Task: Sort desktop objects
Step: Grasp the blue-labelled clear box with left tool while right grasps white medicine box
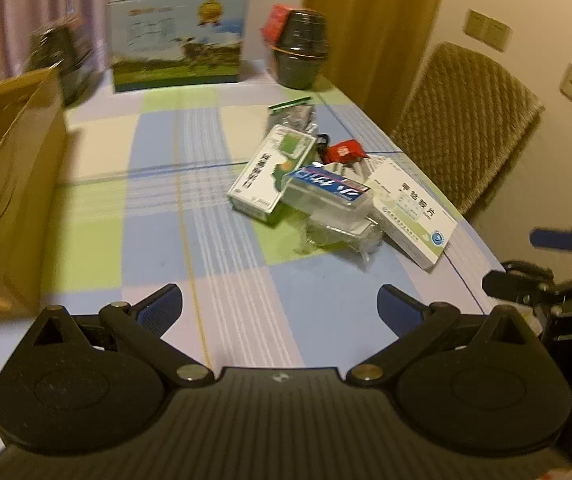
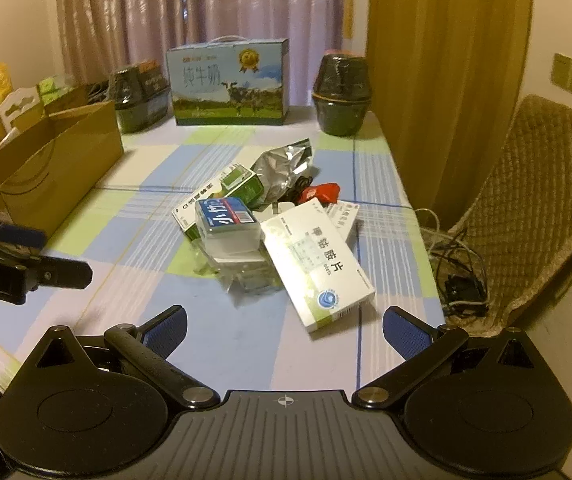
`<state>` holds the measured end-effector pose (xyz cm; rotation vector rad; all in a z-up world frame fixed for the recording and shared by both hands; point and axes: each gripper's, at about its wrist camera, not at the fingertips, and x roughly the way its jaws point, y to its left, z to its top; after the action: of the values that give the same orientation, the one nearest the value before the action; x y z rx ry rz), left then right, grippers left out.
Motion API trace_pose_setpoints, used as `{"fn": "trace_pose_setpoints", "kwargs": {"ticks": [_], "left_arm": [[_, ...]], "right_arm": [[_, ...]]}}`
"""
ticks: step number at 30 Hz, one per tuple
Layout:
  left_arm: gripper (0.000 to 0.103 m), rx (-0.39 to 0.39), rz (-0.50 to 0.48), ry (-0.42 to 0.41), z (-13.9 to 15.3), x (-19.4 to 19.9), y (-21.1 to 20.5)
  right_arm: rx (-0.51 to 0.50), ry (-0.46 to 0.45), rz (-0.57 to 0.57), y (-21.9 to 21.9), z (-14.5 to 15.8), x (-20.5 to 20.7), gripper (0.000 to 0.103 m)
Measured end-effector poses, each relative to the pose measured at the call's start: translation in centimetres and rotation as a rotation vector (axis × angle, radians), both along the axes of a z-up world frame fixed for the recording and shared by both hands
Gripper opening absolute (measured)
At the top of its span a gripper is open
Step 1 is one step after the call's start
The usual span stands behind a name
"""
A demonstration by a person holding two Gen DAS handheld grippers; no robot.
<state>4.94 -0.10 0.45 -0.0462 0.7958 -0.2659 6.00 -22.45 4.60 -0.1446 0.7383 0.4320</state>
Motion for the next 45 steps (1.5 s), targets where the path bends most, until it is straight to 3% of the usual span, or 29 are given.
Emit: {"fn": "trace_pose_setpoints", "kwargs": {"ticks": [4, 12, 17, 24, 31, 41, 45], "left_arm": [[0.102, 0.025, -0.095, -0.005, 0.1, 1.8, -0.7], [0.102, 0.088, -0.301, -0.014, -0.1, 6.2, -2.5], [0.102, 0.147, -0.406, -0.013, -0.9, 8.8, -3.7], [0.102, 0.166, -0.522, 0.004, -1.9, 11.9, -5.1], [0.102, 0.173, -0.575, 0.028, -3.1, 15.2, -6.2], [0.099, 0.183, -0.650, 0.073, -4.7, 17.4, -7.0], [0.089, 0.182, -0.643, 0.083, -5.0, 17.6, -6.9]], "right_arm": [[-0.007, 0.020, 0.042, -0.4, -0.1, 2.0, 0.101], [-0.144, -0.005, 0.136, 0.3, -1.4, 5.3, 0.101], [-0.214, 0.002, 0.197, 1.2, -2.7, 6.9, 0.101], [-0.258, 0.011, 0.250, 2.0, -4.1, 8.8, 0.098], [-0.293, 0.024, 0.292, 2.6, -5.5, 9.8, 0.091], [-0.305, 0.042, 0.292, 2.9, -6.6, 11.0, 0.090], [-0.307, 0.049, 0.292, 3.2, -7.0, 11.1, 0.090]]}}
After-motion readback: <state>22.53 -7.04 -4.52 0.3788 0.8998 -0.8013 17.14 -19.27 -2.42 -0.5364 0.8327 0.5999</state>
